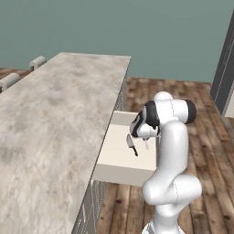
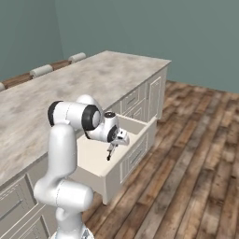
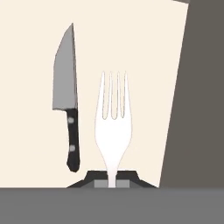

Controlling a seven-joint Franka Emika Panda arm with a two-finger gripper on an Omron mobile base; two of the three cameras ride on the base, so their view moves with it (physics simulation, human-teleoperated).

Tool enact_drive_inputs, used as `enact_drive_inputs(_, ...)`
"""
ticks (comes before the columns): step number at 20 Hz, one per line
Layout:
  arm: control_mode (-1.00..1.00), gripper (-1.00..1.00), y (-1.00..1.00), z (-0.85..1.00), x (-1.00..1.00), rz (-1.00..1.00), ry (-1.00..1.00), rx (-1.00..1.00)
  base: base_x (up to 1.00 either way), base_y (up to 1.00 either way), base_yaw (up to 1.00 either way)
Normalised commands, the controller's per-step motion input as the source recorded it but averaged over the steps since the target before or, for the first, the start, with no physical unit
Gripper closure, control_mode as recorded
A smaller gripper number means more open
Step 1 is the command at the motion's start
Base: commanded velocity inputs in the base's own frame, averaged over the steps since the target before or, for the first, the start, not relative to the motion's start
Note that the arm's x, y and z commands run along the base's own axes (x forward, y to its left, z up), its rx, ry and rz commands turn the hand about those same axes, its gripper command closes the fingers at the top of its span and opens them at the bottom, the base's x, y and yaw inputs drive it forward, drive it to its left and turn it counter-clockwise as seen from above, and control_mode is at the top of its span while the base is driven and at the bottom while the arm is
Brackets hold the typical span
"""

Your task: Pick up the metallic utensils from the counter and place them in the open drawer. Make sure not to pick up any wooden utensils.

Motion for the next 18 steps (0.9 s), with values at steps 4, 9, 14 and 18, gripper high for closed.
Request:
enact_drive_inputs(4, -1.0, -1.0, 0.0, -0.23, 0.34, 0.0, -0.01, 0.0, 0.0, 0.0, 0.0)
enact_drive_inputs(9, -1.0, -1.0, -0.2, -0.13, 0.05, 0.0, 0.0, 0.0, 0.0, 0.0, 0.0)
enact_drive_inputs(14, -1.0, -1.0, -0.42, 0.1, -0.11, 0.0, 0.0, 0.0, 0.0, 0.0, 0.0)
enact_drive_inputs(18, -1.0, -1.0, -0.08, 0.65, -0.19, 0.0, -0.04, 0.0, 0.0, 0.0, 0.0)
